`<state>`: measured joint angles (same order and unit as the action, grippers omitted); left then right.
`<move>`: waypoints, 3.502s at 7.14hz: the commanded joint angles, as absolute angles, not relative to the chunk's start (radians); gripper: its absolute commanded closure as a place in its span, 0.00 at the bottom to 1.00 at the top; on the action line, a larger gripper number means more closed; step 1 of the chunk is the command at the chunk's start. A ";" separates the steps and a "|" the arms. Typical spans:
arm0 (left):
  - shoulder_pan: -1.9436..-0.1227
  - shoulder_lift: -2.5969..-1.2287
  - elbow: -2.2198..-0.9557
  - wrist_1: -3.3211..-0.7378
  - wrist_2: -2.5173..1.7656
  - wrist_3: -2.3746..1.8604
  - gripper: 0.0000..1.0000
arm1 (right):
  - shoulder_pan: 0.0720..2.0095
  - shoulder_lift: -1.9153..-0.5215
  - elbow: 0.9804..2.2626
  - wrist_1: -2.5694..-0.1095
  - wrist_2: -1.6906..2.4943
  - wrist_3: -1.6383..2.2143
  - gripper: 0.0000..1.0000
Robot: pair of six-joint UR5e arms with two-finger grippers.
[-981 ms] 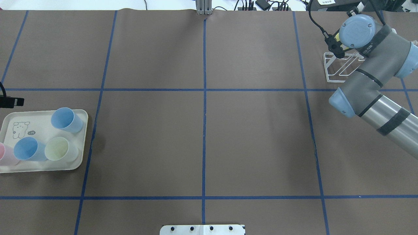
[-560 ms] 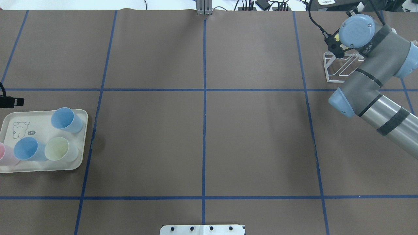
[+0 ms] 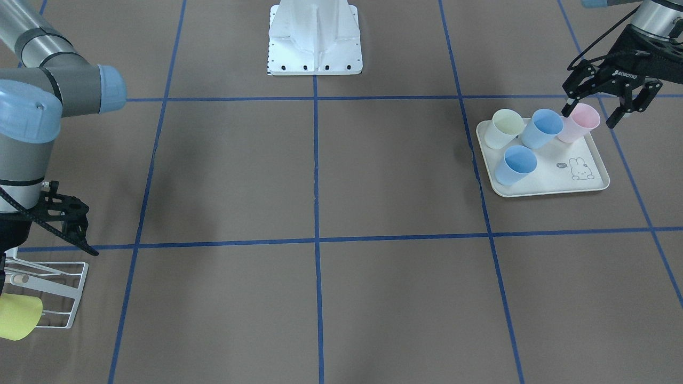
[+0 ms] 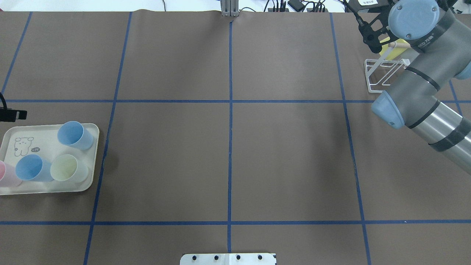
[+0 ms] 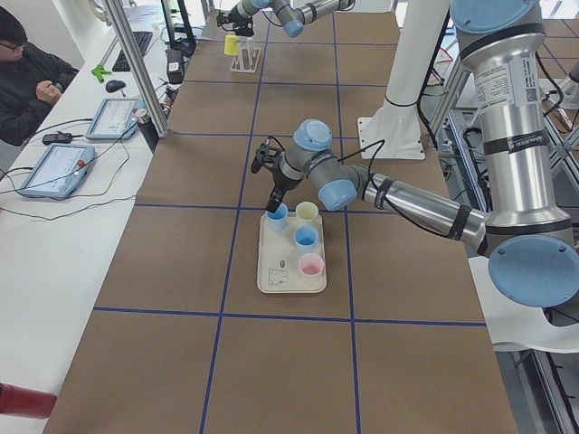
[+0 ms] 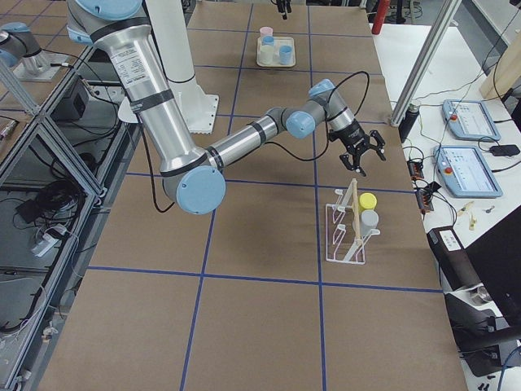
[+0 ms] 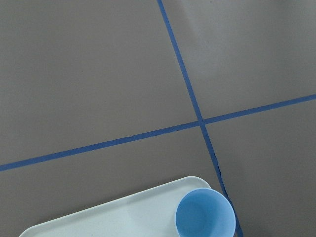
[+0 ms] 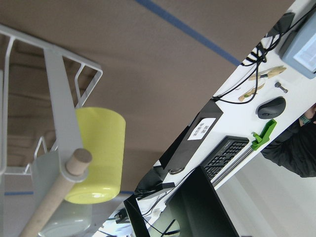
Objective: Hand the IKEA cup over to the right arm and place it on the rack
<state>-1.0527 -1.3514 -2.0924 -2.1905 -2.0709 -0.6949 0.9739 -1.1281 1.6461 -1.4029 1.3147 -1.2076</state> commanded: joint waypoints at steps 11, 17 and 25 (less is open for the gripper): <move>-0.808 -1.402 -1.863 -2.451 -1.839 -0.882 0.02 | 0.700 -1.106 2.006 -1.388 1.761 0.155 0.01; -0.726 -1.422 -1.835 -2.454 -1.798 -0.979 0.69 | 0.680 -1.108 2.010 -1.388 1.759 0.156 0.01; -0.790 -1.422 -2.001 -2.380 -1.813 -0.973 1.00 | 0.617 -1.108 1.987 -1.279 1.758 0.156 0.01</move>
<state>-0.7707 -1.4218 -1.9276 -2.4208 -1.8083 -0.9710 0.6375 -1.1065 1.9978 -1.3450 1.7608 0.1554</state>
